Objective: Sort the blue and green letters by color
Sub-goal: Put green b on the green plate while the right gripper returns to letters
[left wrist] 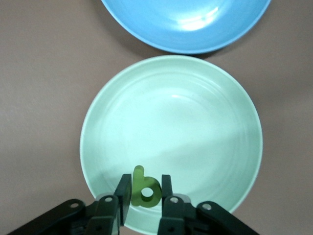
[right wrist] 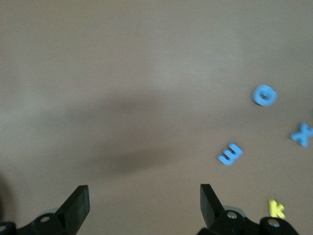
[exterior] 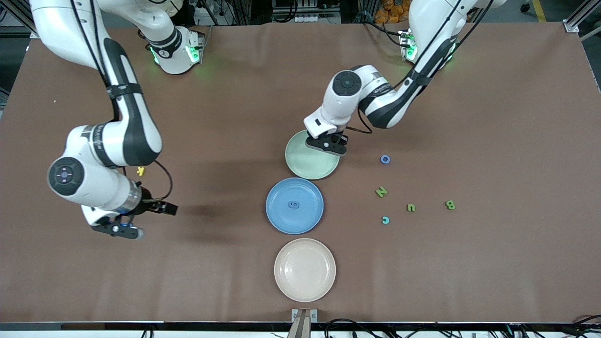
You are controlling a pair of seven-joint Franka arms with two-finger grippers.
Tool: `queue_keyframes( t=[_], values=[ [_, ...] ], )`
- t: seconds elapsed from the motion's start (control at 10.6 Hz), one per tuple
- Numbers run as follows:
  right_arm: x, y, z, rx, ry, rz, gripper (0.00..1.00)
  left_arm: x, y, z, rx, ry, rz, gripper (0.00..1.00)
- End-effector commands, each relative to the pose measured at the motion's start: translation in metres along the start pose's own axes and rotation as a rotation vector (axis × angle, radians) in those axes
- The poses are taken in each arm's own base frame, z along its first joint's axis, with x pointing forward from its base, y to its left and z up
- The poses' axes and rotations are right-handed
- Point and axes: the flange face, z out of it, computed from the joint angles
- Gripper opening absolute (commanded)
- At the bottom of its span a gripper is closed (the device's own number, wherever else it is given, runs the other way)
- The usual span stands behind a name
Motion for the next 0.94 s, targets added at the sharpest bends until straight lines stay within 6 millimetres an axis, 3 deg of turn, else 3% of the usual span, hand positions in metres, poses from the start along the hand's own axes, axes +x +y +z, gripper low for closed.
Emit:
queue_keyframes(
  t=[0.0,0.19,0.28,0.47,0.66,0.85],
  values=[
    [-0.012,0.043,0.002,-0.032,-0.018,0.313,1.00,0.013,-0.006,-0.003,0.039,-0.015,-0.028,1.00],
    [-0.008,0.063,0.013,-0.075,0.002,0.499,1.00,0.021,-0.023,-0.012,0.072,-0.028,-0.081,1.00],
    [-0.008,0.072,0.025,-0.096,0.024,0.577,1.00,0.031,-0.048,-0.020,0.099,-0.034,-0.146,1.00],
    [-0.005,0.094,0.051,-0.059,0.095,0.675,1.00,0.059,-0.116,-0.033,0.144,-0.024,-0.181,1.00],
    [-0.006,0.101,0.074,-0.024,0.137,0.722,1.00,0.082,-0.173,-0.042,0.159,-0.003,-0.212,1.00],
    [-0.006,0.112,0.094,-0.013,0.135,0.753,1.00,0.099,-0.248,-0.039,0.177,-0.008,-0.175,1.00]
  ],
)
